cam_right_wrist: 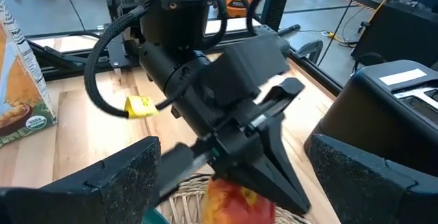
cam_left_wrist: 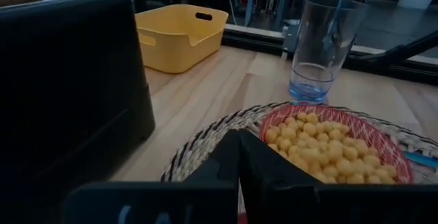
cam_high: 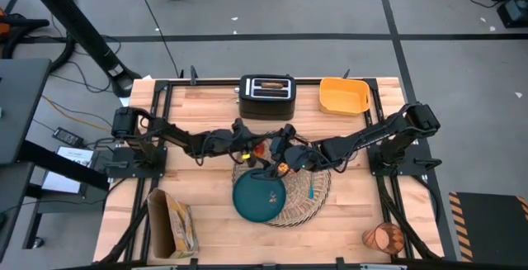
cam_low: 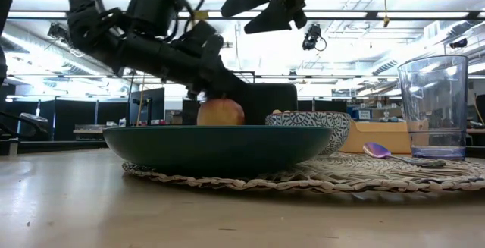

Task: Arrange a breakfast setting
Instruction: Put the apple on the brown table mat to the top of the dark green plate

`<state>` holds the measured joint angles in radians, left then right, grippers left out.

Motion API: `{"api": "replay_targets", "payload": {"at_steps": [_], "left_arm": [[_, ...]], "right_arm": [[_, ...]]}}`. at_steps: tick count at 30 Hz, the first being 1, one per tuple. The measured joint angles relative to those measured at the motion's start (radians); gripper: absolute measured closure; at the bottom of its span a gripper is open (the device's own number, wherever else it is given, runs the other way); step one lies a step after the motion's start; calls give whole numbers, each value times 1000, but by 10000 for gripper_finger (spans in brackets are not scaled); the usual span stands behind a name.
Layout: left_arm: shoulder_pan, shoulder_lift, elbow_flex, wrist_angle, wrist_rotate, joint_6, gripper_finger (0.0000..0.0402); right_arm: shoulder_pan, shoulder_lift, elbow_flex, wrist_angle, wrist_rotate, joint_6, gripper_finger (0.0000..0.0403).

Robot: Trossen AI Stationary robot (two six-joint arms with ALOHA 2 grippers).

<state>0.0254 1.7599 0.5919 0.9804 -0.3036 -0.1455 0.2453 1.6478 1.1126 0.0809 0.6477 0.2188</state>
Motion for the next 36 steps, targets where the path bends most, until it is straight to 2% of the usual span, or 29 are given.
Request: {"api": "replay_targets", "payload": {"at_steps": [4, 15, 29, 36], "left_arm": [[-1, 0, 51, -115, -20, -2, 399], [-1, 0, 52, -130, -73, -28, 395], [-3, 0, 52, -141, -9, -26, 293], [-2, 0, 52, -141, -9, -16, 262]], "right_arm": [[-4, 0, 0, 0, -21, 9, 29], [-4, 0, 0, -4, -25, 15, 29], [-4, 0, 0, 0, -40, 15, 29], [-4, -12, 0, -2, -48, 19, 29]]}}
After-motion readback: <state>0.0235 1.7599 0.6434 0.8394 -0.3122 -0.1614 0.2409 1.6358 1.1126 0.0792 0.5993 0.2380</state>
